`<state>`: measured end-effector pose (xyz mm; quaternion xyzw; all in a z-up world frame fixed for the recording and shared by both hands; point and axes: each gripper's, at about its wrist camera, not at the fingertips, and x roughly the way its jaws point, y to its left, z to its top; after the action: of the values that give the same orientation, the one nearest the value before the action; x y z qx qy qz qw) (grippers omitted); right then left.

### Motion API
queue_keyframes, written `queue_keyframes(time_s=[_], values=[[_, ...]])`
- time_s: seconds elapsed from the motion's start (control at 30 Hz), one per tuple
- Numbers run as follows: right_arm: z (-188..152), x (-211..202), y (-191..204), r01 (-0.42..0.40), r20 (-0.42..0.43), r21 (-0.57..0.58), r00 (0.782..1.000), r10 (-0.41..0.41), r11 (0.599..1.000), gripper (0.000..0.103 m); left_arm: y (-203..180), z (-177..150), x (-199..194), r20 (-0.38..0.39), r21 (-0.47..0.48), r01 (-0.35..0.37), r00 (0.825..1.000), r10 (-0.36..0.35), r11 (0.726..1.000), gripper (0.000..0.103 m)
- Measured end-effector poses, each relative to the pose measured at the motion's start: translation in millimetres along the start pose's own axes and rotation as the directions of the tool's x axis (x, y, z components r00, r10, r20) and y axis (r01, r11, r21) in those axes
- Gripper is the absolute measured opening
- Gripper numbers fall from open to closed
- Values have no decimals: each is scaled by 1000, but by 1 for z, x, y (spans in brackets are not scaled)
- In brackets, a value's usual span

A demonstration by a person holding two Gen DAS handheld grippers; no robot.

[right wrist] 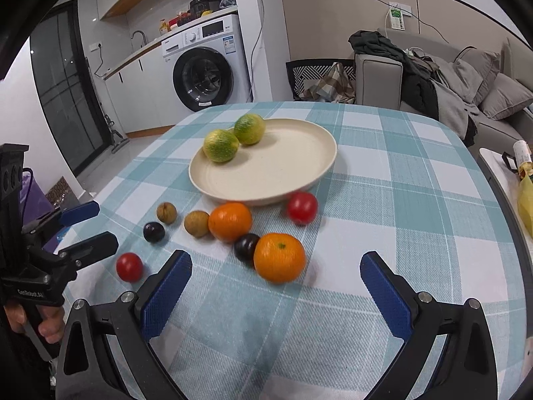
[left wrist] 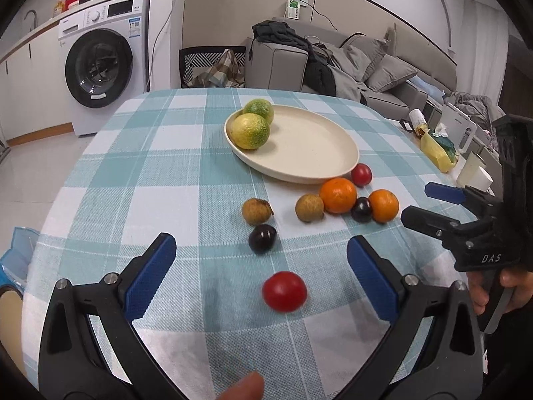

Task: Organize fruits
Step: 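Open both tools and withdraw them from the plate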

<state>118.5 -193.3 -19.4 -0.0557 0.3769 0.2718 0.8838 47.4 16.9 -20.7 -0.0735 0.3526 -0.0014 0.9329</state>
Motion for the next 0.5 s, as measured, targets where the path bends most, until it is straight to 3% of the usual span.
queue_keyframes(time_s=[0.5], values=[[-5, 4, -7, -26, -53, -8, 998, 26, 1000, 103, -12, -10, 21, -88, 45, 27, 996, -23, 999, 102]])
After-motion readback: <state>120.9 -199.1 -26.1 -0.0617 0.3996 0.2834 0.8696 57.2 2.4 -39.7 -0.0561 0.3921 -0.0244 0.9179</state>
